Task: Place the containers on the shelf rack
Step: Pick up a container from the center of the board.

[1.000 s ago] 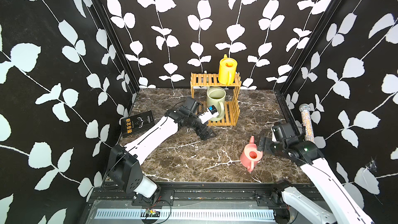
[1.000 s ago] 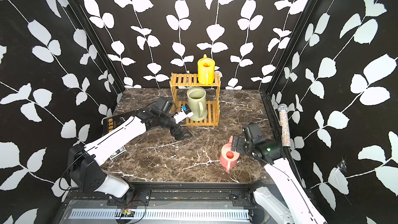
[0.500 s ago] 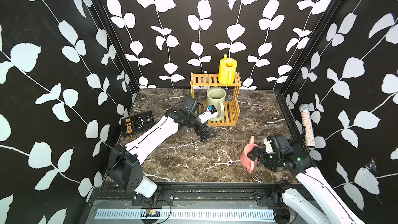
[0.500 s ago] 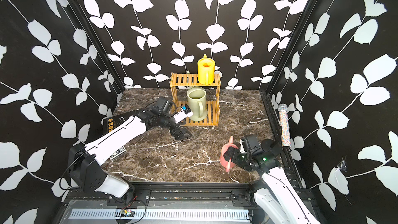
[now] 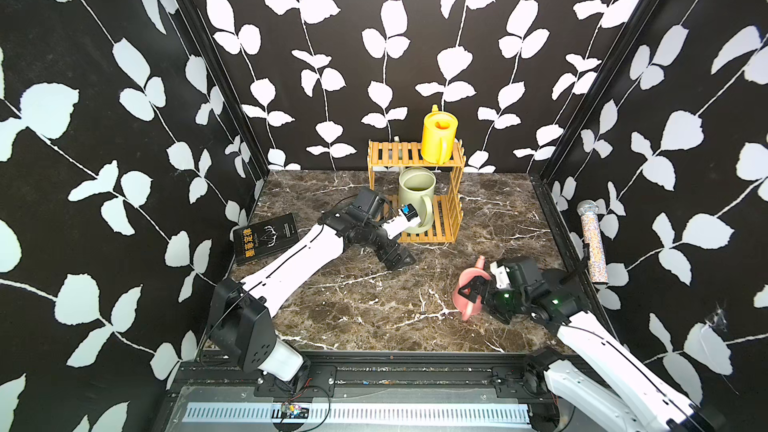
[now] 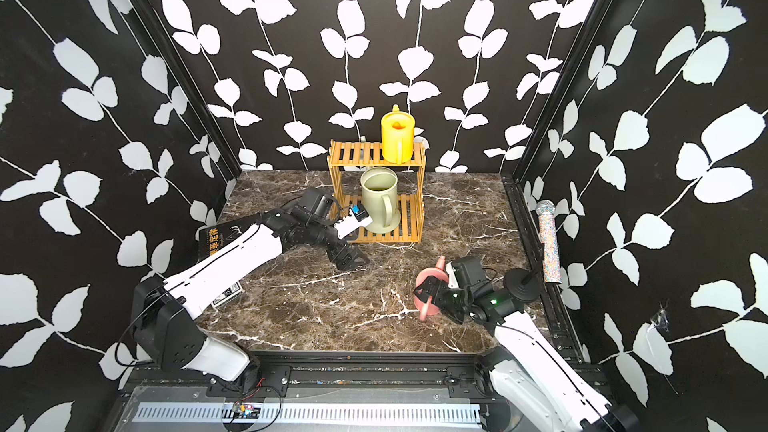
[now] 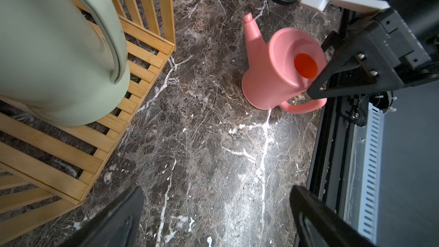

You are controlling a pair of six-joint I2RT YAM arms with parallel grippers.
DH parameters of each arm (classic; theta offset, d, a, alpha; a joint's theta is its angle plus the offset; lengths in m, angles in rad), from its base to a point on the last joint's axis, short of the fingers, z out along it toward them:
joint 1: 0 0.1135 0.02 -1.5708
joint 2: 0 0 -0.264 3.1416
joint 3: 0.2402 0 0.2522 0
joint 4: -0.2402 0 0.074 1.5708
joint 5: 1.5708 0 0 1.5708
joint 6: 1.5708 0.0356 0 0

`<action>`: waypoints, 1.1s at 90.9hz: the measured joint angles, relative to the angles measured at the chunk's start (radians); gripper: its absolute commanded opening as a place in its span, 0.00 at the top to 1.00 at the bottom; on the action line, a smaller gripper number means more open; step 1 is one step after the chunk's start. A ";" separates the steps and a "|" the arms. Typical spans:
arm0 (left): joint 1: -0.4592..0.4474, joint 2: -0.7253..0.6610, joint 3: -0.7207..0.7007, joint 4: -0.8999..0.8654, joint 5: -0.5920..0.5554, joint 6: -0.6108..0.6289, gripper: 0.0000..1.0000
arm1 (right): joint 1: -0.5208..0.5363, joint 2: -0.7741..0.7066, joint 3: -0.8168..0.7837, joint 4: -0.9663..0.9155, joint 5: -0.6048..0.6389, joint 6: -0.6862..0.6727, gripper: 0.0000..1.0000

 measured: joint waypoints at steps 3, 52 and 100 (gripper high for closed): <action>0.000 0.000 -0.005 0.000 -0.002 0.001 0.02 | 0.012 0.018 0.000 0.027 0.002 0.010 0.03; 0.000 0.000 -0.078 0.022 -0.010 0.001 0.01 | 0.135 0.267 0.053 0.352 0.125 0.116 0.09; -0.114 0.067 -0.114 0.170 -0.062 -0.054 0.06 | 0.072 0.014 0.173 0.102 0.236 0.028 0.06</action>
